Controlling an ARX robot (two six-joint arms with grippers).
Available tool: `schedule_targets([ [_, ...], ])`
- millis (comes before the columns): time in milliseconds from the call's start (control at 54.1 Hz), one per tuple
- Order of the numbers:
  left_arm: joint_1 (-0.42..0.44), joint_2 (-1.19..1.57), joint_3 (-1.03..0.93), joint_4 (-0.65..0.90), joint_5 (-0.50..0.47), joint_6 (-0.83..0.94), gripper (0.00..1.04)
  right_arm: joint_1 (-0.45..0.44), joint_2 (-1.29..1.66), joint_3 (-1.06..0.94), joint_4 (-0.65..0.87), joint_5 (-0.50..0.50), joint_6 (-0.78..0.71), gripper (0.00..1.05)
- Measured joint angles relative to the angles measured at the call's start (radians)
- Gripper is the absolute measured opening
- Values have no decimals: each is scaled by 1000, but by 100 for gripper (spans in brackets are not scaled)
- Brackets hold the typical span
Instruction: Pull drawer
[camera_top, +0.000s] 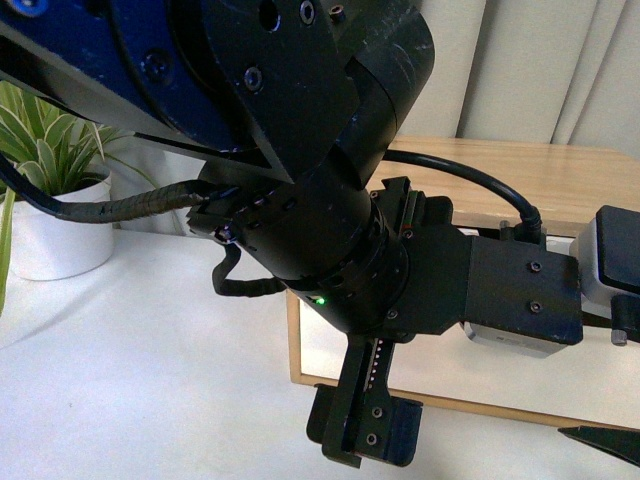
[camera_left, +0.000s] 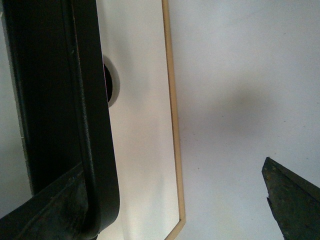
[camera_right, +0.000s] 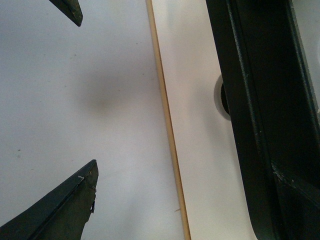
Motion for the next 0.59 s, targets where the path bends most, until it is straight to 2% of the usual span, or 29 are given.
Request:
schedule_targets([
  [591, 16, -158, -179, -43, 66, 95, 99, 58, -171, -88, -164, -11, -35, 96],
])
